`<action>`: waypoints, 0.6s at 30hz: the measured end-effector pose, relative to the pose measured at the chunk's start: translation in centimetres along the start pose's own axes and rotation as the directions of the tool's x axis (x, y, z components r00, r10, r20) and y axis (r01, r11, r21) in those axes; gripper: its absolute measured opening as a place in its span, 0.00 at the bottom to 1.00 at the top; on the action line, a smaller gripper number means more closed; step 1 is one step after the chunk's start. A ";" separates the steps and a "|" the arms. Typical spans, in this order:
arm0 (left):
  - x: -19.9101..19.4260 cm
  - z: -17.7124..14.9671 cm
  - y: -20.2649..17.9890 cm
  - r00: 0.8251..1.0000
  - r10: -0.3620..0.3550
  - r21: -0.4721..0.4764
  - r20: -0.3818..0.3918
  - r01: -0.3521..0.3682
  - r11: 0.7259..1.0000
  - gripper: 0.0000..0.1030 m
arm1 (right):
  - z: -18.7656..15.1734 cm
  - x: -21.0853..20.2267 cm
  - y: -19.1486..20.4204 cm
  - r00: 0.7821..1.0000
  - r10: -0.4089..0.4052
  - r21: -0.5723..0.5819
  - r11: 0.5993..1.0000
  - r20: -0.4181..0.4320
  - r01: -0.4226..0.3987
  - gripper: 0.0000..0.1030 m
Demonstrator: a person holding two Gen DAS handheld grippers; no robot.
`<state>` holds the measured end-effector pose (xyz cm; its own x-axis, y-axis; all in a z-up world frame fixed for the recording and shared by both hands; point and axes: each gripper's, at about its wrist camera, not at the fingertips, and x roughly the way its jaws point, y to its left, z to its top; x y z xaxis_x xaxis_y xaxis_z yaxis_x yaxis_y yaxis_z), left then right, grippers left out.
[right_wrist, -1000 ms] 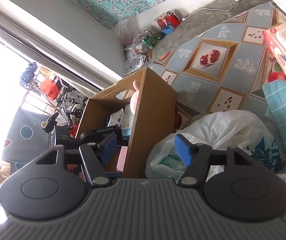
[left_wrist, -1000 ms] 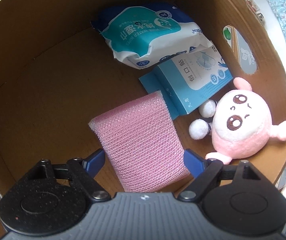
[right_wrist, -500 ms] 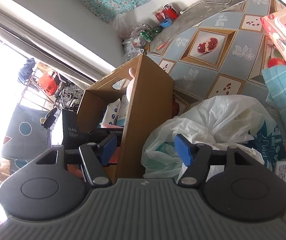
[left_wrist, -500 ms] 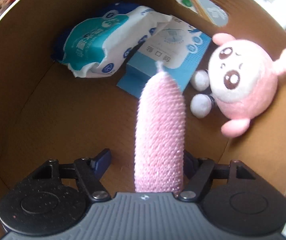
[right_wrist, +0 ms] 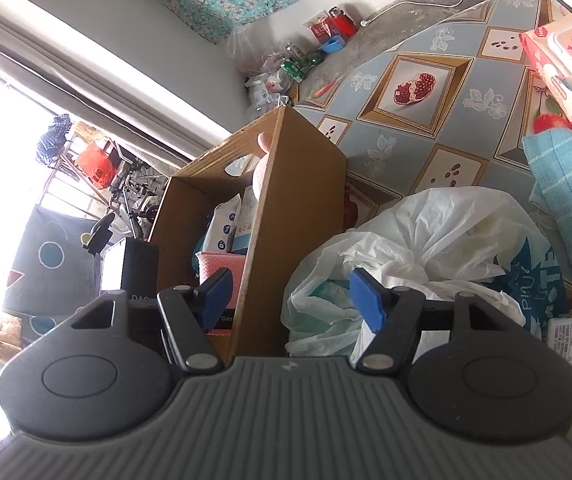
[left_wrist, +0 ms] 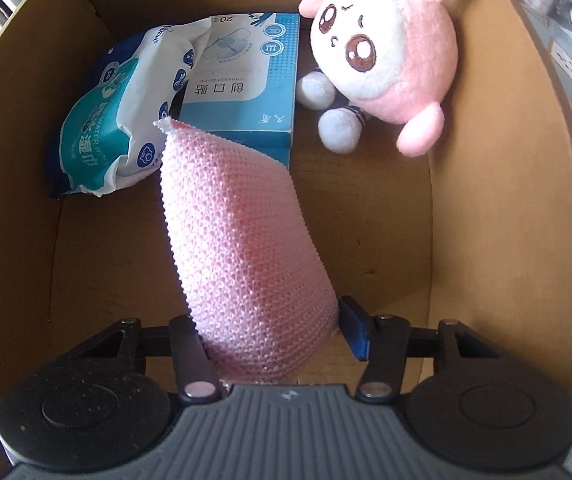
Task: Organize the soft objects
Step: 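Push and straighten the pink sponge pad flat with the left gripper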
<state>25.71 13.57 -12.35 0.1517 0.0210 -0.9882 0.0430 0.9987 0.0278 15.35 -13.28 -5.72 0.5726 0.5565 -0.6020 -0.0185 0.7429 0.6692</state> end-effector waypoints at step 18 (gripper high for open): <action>-3.6 -5.8 0.9 0.999 -0.046 0.304 -0.005 0.045 0.952 0.61 | 0.3 0.9 0.8 1.000 -0.020 -0.011 1.000 -0.017 0.020 0.64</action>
<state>19.52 14.71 -9.60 0.1442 -0.0244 -0.9892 0.3476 0.9373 0.0275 16.11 -12.33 -5.57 0.5591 0.5475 -0.6227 -0.0160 0.7580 0.6521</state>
